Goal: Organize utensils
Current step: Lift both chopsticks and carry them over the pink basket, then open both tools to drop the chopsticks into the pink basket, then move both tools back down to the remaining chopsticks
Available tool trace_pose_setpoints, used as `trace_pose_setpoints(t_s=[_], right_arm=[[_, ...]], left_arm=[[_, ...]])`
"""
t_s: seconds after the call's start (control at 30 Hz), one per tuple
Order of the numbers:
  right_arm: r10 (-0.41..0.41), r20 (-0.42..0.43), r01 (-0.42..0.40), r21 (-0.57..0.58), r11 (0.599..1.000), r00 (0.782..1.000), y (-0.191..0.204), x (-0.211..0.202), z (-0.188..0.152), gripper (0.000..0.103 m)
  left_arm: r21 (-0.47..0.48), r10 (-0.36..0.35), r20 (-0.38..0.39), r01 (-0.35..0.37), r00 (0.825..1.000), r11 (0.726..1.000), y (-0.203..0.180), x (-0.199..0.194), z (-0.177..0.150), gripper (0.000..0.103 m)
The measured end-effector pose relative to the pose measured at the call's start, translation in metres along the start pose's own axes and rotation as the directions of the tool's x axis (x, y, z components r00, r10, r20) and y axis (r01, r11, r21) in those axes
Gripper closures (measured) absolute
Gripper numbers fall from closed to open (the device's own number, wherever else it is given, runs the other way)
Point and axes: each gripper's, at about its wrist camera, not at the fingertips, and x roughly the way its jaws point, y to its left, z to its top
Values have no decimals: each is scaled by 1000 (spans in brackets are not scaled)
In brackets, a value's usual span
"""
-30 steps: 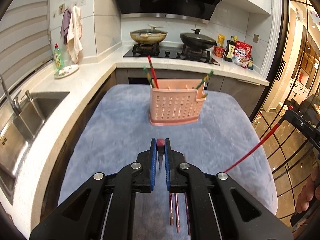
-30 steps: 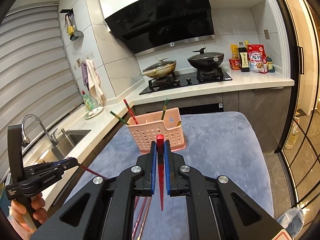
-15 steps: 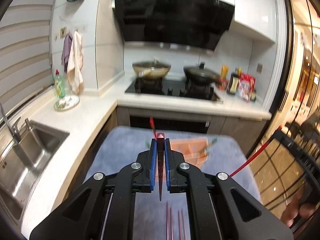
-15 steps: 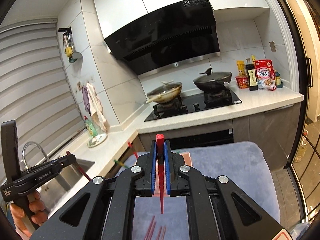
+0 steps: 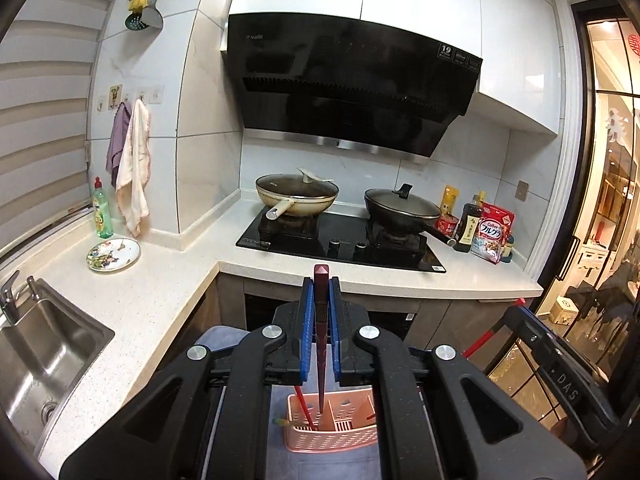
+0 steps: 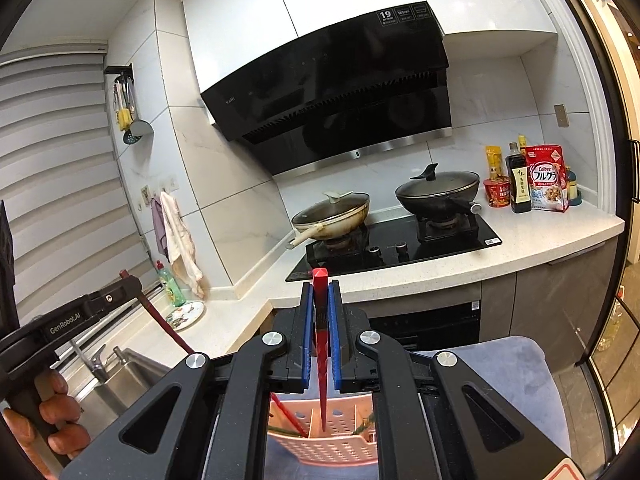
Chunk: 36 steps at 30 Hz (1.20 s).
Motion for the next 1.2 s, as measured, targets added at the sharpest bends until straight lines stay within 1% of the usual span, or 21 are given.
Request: trace_pose_setpoints(t_s=[0.1,0.27,0.47,0.53,0.57,0.63,0.7,0.73,0.87,0.93,1.0,1.1,1.2], right_arm=[[0,-39,1,10,1000,999,-5,22,-10,96],[-7,-95,9,21,1000,995,-13,47,-28,96],[-13,-151,15,12,1000,988,-19,66,-51,96],[-12,-157,15,17,1000,988,-21,67,-55,95],[-11,-155,14,19,1000,988,-21,66,-55,92],[-12,-151,15,18,1000,988,-20,63,-55,90],[-7,-146,10,19,1000,989,-19,59,-52,90],[-4,-141,6,15,1000,990,-18,56,-51,90],[-3,-122,1,-16,1000,993,-9,39,-47,90],[5,-116,-7,-23,1000,993,-7,30,-46,90],[12,-115,-15,-30,999,993,-2,17,-47,89],[18,-112,-23,-41,999,993,2,0,-50,89],[31,-121,-37,-42,998,992,4,-21,-58,89]], left_arm=[[1,4,-25,-4,1000,1000,2,19,-7,96],[4,5,-71,-5,997,1000,3,45,-29,96],[17,16,-127,-14,992,1000,3,67,-52,96],[27,22,-143,-18,989,999,3,72,-58,95],[25,22,-150,-18,989,1000,3,72,-59,95],[24,25,-153,-22,988,999,3,72,-61,91],[20,32,-152,-29,988,999,4,69,-62,77],[19,31,-150,-28,988,999,4,68,-62,75],[38,46,-142,-41,989,998,0,56,-62,69],[53,55,-138,-48,989,997,-2,50,-63,67],[59,63,-139,-55,988,997,-4,42,-64,63],[68,73,-137,-64,988,996,-5,25,-68,62],[89,103,-138,-91,985,992,-7,6,-77,62]])
